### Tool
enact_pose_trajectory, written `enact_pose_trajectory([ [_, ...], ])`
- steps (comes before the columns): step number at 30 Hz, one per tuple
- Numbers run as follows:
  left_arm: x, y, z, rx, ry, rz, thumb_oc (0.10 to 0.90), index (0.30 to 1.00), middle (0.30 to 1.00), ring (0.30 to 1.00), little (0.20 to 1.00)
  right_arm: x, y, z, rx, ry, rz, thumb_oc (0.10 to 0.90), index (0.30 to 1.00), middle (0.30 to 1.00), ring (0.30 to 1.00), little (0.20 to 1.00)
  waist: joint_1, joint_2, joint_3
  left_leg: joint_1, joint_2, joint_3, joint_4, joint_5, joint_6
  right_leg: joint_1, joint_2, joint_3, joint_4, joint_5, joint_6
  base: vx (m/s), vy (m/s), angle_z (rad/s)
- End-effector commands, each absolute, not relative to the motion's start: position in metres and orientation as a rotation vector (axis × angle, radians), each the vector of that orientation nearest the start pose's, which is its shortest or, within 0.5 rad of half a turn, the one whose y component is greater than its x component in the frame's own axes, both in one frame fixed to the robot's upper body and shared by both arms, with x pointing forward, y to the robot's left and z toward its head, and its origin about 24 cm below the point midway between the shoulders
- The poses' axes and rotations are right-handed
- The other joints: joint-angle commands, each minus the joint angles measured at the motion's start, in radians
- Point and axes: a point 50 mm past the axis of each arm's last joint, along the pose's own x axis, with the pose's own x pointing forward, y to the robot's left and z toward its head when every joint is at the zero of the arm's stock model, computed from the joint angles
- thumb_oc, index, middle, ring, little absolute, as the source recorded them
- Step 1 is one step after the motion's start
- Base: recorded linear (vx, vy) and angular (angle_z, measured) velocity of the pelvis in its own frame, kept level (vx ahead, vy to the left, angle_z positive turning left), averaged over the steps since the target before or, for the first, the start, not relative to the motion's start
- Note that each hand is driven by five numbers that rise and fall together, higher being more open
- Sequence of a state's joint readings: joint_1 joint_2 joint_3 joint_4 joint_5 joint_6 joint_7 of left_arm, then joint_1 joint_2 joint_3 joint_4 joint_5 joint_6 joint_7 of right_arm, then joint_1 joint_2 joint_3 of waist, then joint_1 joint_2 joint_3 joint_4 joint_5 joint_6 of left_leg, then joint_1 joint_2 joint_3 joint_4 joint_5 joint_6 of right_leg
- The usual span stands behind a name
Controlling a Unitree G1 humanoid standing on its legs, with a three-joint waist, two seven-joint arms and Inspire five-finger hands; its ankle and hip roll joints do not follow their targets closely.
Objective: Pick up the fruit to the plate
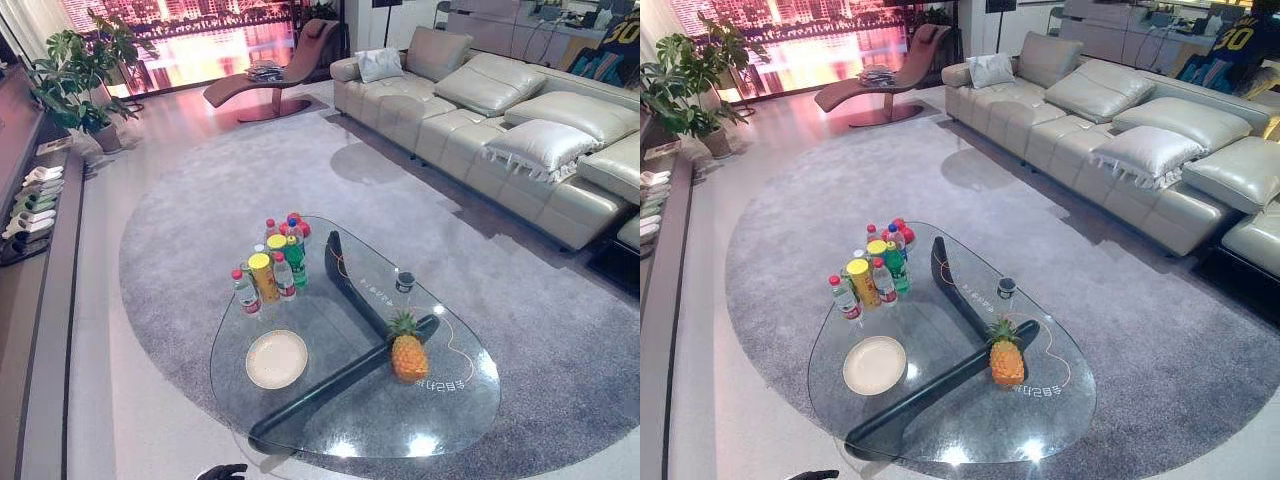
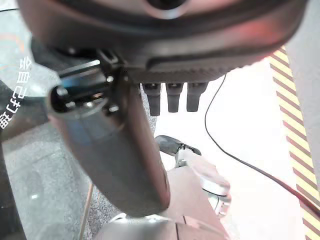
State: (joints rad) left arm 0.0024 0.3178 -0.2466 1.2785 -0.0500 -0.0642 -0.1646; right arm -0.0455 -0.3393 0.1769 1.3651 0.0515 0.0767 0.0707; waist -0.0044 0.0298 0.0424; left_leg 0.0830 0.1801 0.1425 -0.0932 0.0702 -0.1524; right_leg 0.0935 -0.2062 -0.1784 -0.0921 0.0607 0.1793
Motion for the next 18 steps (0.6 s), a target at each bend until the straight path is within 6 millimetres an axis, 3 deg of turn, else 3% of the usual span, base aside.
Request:
enact_pose_trajectory([
  [1, 0.1075, 0.2448, -0.1542, 0.290, 1.210, -0.169, 0.800, 0.900, 0.900, 0.900, 0.900, 0.0928, -0.2706, -0.1531, -0.289, 1.375, -0.087, 0.800, 0.900, 0.900, 0.900, 0.900, 0.004, -0.016, 0.053, 0.038, 0.024, 0.028, 0.006, -0.051, 0.013, 0.003, -0.045, -0.030, 0.005, 0.008, 0.011, 0.09, 0.014, -0.37],
  [18, 0.1068, 0.2461, -0.1539, 0.283, 1.207, -0.167, 0.800, 0.900, 0.900, 0.900, 0.900, 0.0891, -0.2699, -0.1541, -0.292, 1.380, -0.088, 0.800, 0.900, 0.900, 0.900, 0.900, 0.005, -0.021, 0.048, 0.037, 0.023, 0.027, 0.006, -0.050, 0.013, 0.002, -0.041, -0.028, 0.005, 0.009, 0.011, 0.00, 0.000, 0.00],
])
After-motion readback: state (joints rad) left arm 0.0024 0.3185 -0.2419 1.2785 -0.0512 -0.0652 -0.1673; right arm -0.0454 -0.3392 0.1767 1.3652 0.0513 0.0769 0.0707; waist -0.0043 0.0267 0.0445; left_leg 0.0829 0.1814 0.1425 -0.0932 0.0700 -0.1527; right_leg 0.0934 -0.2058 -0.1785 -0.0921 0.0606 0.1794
